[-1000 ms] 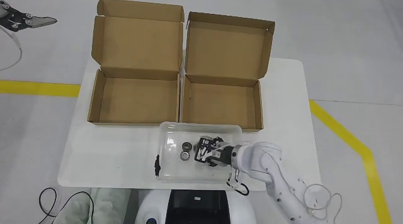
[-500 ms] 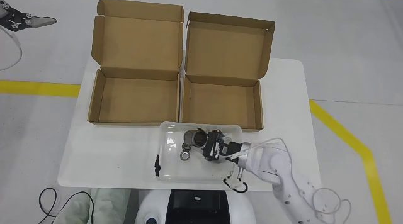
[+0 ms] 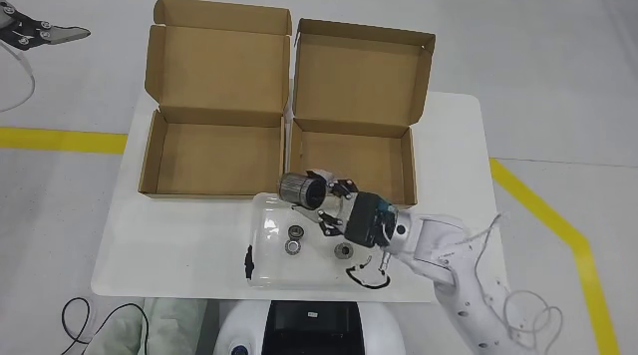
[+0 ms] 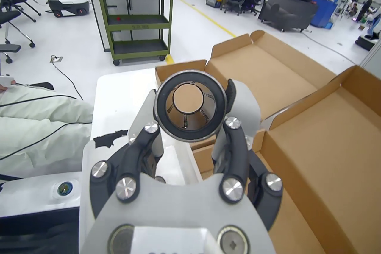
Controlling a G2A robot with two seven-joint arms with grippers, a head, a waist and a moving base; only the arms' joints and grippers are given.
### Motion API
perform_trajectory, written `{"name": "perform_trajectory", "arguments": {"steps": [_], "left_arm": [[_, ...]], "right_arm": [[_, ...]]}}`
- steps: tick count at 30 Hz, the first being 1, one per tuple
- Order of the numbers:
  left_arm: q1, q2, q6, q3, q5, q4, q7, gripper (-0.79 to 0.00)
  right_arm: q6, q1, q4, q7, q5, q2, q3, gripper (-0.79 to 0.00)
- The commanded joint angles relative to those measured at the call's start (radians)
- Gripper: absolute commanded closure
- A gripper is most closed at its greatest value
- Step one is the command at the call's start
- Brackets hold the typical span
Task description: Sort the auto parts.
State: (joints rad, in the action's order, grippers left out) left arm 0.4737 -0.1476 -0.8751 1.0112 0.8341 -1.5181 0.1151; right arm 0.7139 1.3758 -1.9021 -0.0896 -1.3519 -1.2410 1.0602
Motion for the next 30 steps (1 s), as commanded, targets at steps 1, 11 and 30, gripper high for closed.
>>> {"name": "perform_trajectory", "arguments": {"steps": [1,11,30], "left_arm": [[0.000,0.000,0.000,0.000,0.000,0.000,0.000,-0.785],[0.000,0.000,0.000,0.000,0.000,0.000,0.000,-0.785],[0.000,0.000,0.000,0.000,0.000,0.000,0.000,-0.785]], "right_arm": [[-0.004,-0.008,-0.002,-0.018,0.000,0.000,-0.002,0.000],[-0.056,-0.007,-0.111,-0.025,-0.002,0.003,0.015,0.000],[-0.059,-0.173,-0.177,-0.061,0.135,-0.008,0.036,0.000]]}}
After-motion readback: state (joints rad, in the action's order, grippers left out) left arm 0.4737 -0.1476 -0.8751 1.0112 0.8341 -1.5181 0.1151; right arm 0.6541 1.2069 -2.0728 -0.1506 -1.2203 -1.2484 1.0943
